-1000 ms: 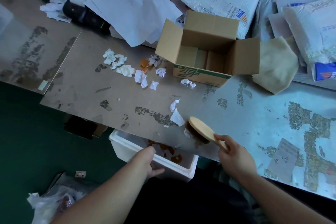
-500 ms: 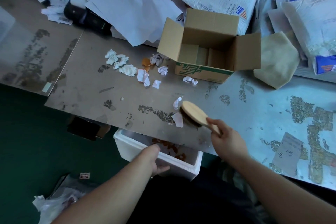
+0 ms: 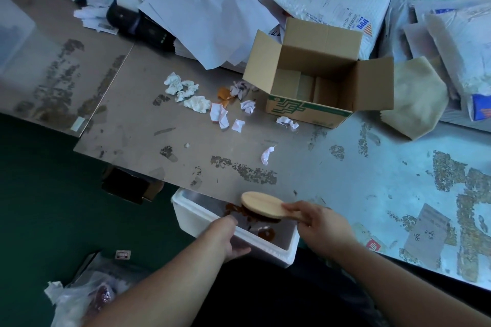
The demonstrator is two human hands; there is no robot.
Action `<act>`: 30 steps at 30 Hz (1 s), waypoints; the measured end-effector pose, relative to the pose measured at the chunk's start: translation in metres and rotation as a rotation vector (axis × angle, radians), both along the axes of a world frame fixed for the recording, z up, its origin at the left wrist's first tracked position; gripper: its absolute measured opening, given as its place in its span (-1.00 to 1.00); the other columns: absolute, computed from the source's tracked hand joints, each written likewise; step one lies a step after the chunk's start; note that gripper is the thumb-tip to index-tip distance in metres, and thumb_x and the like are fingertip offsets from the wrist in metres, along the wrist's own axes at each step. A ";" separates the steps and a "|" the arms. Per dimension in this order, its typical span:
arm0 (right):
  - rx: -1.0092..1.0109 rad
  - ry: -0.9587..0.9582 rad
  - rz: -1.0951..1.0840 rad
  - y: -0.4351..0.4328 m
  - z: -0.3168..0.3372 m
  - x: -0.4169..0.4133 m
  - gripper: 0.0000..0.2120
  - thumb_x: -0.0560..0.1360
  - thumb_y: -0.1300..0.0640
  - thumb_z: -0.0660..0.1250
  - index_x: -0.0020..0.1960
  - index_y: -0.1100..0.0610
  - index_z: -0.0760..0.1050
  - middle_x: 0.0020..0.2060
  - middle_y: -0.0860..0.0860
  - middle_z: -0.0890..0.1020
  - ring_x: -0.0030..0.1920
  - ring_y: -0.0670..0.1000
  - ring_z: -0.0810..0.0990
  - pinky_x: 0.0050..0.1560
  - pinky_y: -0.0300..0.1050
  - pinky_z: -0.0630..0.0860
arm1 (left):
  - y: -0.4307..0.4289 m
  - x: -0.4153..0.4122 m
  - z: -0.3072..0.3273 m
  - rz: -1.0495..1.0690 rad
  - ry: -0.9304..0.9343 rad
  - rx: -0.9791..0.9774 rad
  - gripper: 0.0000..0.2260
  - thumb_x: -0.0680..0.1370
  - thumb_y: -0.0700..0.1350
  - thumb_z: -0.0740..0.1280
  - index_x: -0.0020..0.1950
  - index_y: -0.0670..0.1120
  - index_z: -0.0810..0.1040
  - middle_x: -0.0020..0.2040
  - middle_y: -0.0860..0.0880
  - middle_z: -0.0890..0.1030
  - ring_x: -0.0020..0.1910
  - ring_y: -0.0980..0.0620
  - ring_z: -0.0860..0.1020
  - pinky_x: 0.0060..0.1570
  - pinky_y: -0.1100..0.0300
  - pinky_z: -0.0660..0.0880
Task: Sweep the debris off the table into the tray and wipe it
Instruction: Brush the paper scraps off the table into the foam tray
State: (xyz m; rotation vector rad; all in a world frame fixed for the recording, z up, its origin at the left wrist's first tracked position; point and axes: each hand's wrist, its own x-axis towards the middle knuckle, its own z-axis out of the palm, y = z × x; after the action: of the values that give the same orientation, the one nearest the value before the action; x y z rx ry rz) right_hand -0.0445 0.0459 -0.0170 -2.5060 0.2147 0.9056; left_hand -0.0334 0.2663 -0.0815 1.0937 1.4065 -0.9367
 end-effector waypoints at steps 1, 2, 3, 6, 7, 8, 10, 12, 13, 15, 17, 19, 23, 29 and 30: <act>0.004 -0.035 -0.018 0.000 0.002 0.004 -0.58 0.47 -0.05 0.21 0.25 -0.46 0.44 0.03 -0.23 0.65 0.03 -0.04 0.64 -0.06 -0.15 0.50 | 0.000 0.000 -0.001 0.000 0.005 0.001 -0.79 0.67 -0.18 0.26 0.29 -0.17 0.41 -0.04 -0.23 0.45 -0.16 -0.23 0.47 0.17 -0.31 0.57; 0.007 -0.070 -0.053 0.000 0.003 0.010 -0.58 0.50 -0.01 0.24 0.26 -0.43 0.46 0.01 -0.21 0.64 0.03 -0.02 0.64 -0.05 -0.14 0.49 | 0.001 0.000 -0.001 0.003 0.014 0.000 -0.78 0.67 -0.17 0.26 0.30 -0.17 0.40 -0.01 -0.23 0.45 -0.11 -0.24 0.48 0.17 -0.32 0.57; 0.016 -0.106 -0.100 -0.001 0.003 0.018 -0.57 0.52 0.04 0.26 0.28 -0.41 0.46 -0.01 -0.18 0.64 -0.01 0.01 0.64 -0.08 -0.13 0.48 | 0.002 0.001 -0.001 0.006 0.025 0.001 -0.75 0.66 -0.17 0.28 0.32 -0.18 0.39 0.05 -0.24 0.46 -0.02 -0.27 0.50 0.14 -0.32 0.58; 0.038 -0.186 -0.220 -0.008 0.001 0.047 -0.51 0.55 0.12 0.21 0.35 -0.36 0.40 0.02 -0.06 0.62 -0.19 0.03 0.62 -0.27 -0.13 0.46 | 0.005 0.003 0.002 0.007 0.058 0.016 -0.71 0.62 -0.17 0.33 0.31 -0.19 0.39 0.17 -0.26 0.45 0.13 -0.31 0.50 0.00 -0.33 0.63; 0.030 -0.204 -0.238 -0.010 0.000 0.057 -0.50 0.56 0.14 0.18 0.36 -0.36 0.37 0.03 -0.05 0.61 -0.22 0.03 0.61 -0.32 -0.14 0.45 | 0.006 0.002 0.001 0.006 0.068 0.016 -0.72 0.62 -0.18 0.33 0.30 -0.19 0.39 0.14 -0.26 0.45 0.12 -0.30 0.50 -0.03 -0.33 0.64; 0.009 -0.214 -0.239 -0.013 -0.001 0.066 -0.50 0.57 0.14 0.16 0.37 -0.35 0.34 0.05 -0.04 0.59 -0.21 0.03 0.60 -0.34 -0.13 0.46 | 0.006 0.002 0.001 -0.003 0.071 0.015 -0.73 0.61 -0.19 0.33 0.28 -0.19 0.40 0.11 -0.26 0.45 0.11 -0.30 0.50 -0.06 -0.33 0.64; -0.039 -0.213 -0.200 -0.017 -0.004 0.079 -0.49 0.57 0.16 0.13 0.41 -0.32 0.31 0.11 -0.01 0.59 -0.13 0.05 0.59 -0.26 -0.10 0.48 | 0.007 0.002 0.000 -0.019 0.074 0.021 -0.72 0.60 -0.19 0.35 0.27 -0.18 0.41 0.16 -0.26 0.46 0.14 -0.29 0.50 -0.18 -0.32 0.66; -0.050 -0.191 -0.125 -0.019 -0.008 0.085 -0.48 0.57 0.18 0.12 0.43 -0.26 0.32 0.17 0.00 0.58 -0.03 0.09 0.56 -0.16 -0.06 0.48 | 0.007 0.002 -0.001 -0.032 0.089 0.032 -0.70 0.58 -0.19 0.37 0.28 -0.18 0.42 0.21 -0.25 0.46 0.14 -0.28 0.50 -0.29 -0.31 0.65; -0.032 -0.170 -0.093 -0.019 -0.009 0.085 -0.49 0.57 0.19 0.12 0.43 -0.25 0.33 0.18 0.01 0.58 -0.02 0.09 0.56 -0.14 -0.06 0.47 | 0.007 0.002 -0.001 -0.030 0.094 0.034 -0.70 0.58 -0.19 0.38 0.27 -0.18 0.41 0.20 -0.25 0.46 0.13 -0.27 0.49 -0.31 -0.30 0.65; 0.016 -0.113 -0.046 -0.015 -0.008 0.080 -0.51 0.57 0.18 0.14 0.39 -0.26 0.37 0.14 -0.03 0.59 -0.06 0.06 0.56 -0.16 -0.09 0.44 | 0.007 0.003 -0.002 -0.024 0.096 0.035 -0.70 0.59 -0.19 0.37 0.28 -0.19 0.41 0.18 -0.25 0.46 0.10 -0.27 0.49 -0.31 -0.29 0.65; 0.049 -0.049 -0.003 -0.009 -0.004 0.071 -0.52 0.55 0.16 0.17 0.32 -0.32 0.43 0.04 -0.11 0.59 -0.16 -0.04 0.54 -0.25 -0.15 0.39 | 0.007 0.004 -0.003 -0.030 0.101 0.032 -0.71 0.59 -0.19 0.36 0.28 -0.18 0.41 0.18 -0.25 0.47 0.05 -0.27 0.51 -0.33 -0.30 0.65; 0.074 -0.005 0.042 -0.004 0.000 0.061 -0.51 0.52 0.16 0.18 0.25 -0.38 0.46 -0.03 -0.18 0.60 -0.20 -0.14 0.52 -0.31 -0.21 0.36 | 0.008 0.004 -0.003 -0.045 0.099 0.013 -0.71 0.60 -0.17 0.35 0.29 -0.17 0.42 0.18 -0.26 0.48 0.04 -0.28 0.54 -0.38 -0.27 0.65; 0.102 0.023 0.065 -0.006 0.003 0.054 -0.49 0.46 0.16 0.21 0.17 -0.43 0.53 -0.04 -0.34 0.61 -0.11 -0.17 0.56 -0.26 -0.29 0.41 | 0.007 0.003 -0.004 -0.038 0.086 -0.001 -0.75 0.61 -0.18 0.32 0.27 -0.16 0.41 0.16 -0.27 0.50 0.11 -0.32 0.58 -0.37 -0.23 0.65; -0.054 -0.427 -0.017 -0.031 -0.006 0.072 -0.42 0.47 0.25 0.28 0.37 -0.25 0.48 0.09 -0.06 0.66 0.03 0.08 0.61 0.02 -0.04 0.47 | 0.008 0.001 -0.010 -0.019 0.067 0.022 -0.70 0.58 -0.17 0.33 0.30 -0.14 0.41 0.33 -0.24 0.43 0.27 -0.33 0.50 -0.40 -0.23 0.63; -0.103 -0.496 -0.022 -0.035 -0.006 0.079 -0.42 0.48 0.27 0.27 0.41 -0.19 0.46 0.10 -0.01 0.65 0.06 0.12 0.59 0.06 0.01 0.45 | 0.009 0.001 -0.012 -0.023 0.065 0.028 -0.69 0.58 -0.18 0.33 0.30 -0.14 0.40 0.35 -0.24 0.41 0.30 -0.34 0.49 -0.39 -0.24 0.63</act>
State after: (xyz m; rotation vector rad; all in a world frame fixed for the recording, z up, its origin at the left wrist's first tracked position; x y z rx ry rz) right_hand 0.0342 0.0108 -0.0231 -2.7228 0.1264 0.2483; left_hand -0.0326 0.2749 -0.0937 1.1111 1.4666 -0.9800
